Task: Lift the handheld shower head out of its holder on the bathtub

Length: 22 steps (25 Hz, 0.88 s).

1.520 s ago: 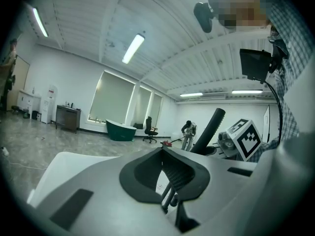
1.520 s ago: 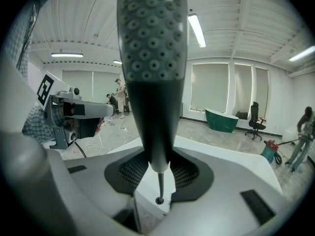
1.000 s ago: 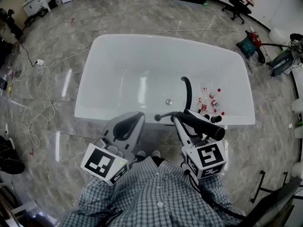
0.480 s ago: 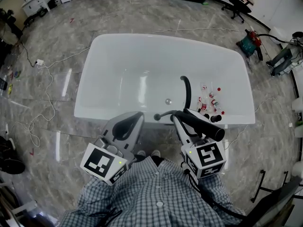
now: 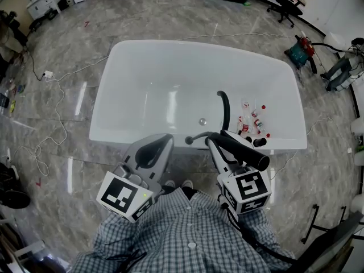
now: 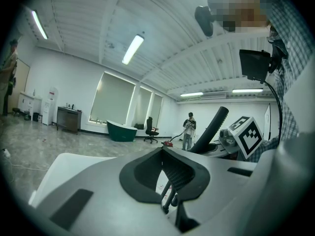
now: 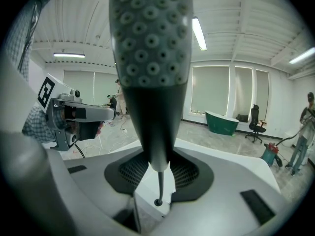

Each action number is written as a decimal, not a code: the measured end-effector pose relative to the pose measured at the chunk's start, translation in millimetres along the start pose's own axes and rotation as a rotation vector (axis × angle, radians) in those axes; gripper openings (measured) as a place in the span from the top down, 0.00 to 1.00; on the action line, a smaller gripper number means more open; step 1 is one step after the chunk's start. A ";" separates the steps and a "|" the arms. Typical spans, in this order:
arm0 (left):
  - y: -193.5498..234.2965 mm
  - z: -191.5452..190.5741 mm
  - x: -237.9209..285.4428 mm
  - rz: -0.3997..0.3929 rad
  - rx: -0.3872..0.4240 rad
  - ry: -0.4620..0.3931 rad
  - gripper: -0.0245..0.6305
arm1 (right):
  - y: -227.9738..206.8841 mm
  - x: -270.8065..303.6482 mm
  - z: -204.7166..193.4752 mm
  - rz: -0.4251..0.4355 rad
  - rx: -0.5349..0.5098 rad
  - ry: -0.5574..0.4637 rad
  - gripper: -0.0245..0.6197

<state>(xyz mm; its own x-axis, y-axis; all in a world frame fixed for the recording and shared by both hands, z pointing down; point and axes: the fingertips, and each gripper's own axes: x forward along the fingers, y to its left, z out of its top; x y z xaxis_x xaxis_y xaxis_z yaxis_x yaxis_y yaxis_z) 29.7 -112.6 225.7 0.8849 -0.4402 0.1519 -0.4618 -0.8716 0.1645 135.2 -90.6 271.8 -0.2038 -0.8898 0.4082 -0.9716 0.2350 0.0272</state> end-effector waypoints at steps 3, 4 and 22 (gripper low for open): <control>0.3 1.7 2.3 0.001 -0.004 0.002 0.96 | -2.6 1.0 1.1 0.001 -0.001 0.006 0.75; 0.2 1.6 1.9 0.001 -0.006 0.002 0.96 | -2.5 0.9 1.2 0.001 0.001 0.007 0.75; 3.9 -1.3 1.2 0.018 -0.019 -0.001 0.96 | -3.9 1.5 -8.5 0.007 0.013 0.034 0.75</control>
<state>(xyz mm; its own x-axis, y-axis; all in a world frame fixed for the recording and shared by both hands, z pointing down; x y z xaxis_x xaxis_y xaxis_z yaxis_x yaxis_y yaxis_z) 28.9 -116.3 227.8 0.8763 -0.4565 0.1537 -0.4791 -0.8590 0.1806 139.7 -89.5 280.1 -0.2066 -0.8745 0.4388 -0.9717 0.2358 0.0124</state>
